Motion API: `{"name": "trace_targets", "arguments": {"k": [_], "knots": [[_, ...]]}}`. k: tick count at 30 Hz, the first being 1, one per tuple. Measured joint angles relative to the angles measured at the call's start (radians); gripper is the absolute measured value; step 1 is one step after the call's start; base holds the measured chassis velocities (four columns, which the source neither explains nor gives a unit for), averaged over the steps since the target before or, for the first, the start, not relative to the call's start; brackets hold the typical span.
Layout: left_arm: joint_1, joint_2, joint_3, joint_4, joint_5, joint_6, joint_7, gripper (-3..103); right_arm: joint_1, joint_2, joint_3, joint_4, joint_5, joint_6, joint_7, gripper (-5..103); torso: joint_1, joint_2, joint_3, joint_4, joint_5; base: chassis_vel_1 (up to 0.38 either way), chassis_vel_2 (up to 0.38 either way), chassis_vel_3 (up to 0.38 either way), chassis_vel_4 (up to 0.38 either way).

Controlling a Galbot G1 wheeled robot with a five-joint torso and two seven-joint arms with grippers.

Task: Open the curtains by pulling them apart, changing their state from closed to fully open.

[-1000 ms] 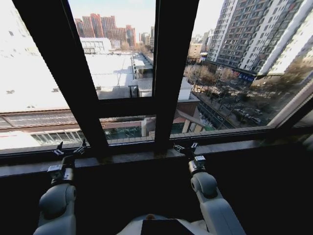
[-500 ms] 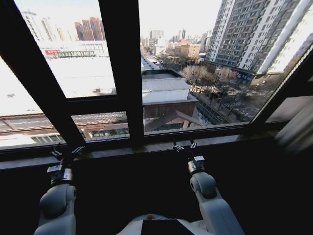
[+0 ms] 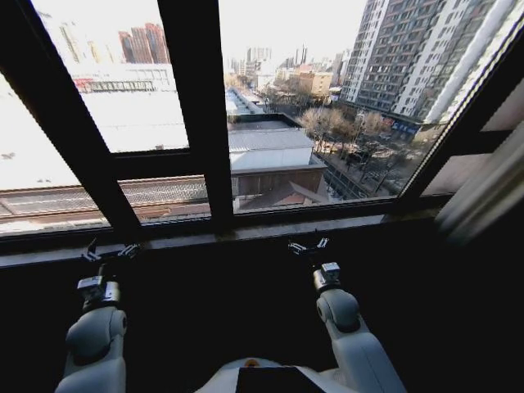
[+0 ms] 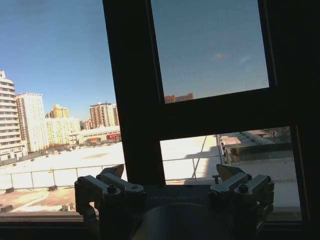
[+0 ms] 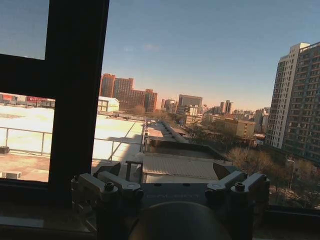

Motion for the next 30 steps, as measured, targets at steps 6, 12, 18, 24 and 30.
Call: {"name": "trace_targets", "arguments": {"k": [6, 12, 18, 24, 30], "knots": [[0.002, 0.000, -0.008, 0.009, 0.000, -0.013, -0.002, 100, 0.002, 0.008, -0.003, 0.000, 0.001, -0.004, 0.001, 100, -0.001, 0.000, 0.000, -0.0005, 0.0001, 0.394, -0.414, -0.391, 0.403], [0.004, -0.001, -0.010, 0.017, 0.000, -0.022, -0.003, 100, 0.002, 0.009, -0.004, 0.000, -0.001, -0.003, 0.001, 100, 0.000, 0.000, 0.000, -0.0004, 0.0001, 0.370, -0.361, -0.341, 0.364], [0.007, -0.005, -0.010, 0.017, 0.000, -0.020, -0.003, 100, 0.003, 0.010, -0.005, -0.002, -0.012, -0.001, 0.000, 100, 0.000, 0.000, 0.000, -0.0004, -0.0003, 0.303, -0.334, -0.325, 0.331], [0.011, -0.007, -0.015, 0.020, -0.019, -0.020, -0.005, 100, 0.007, 0.017, -0.011, -0.011, -0.018, 0.010, 0.000, 100, -0.001, 0.001, 0.000, -0.0001, 0.0003, 0.334, -0.325, -0.322, 0.322], [0.008, -0.008, -0.017, 0.030, -0.028, -0.020, -0.008, 100, 0.007, 0.017, -0.012, -0.014, -0.019, 0.010, 0.001, 100, -0.001, 0.001, 0.000, -0.0007, -0.0003, 0.111, -0.051, -0.134, 0.139]]}}
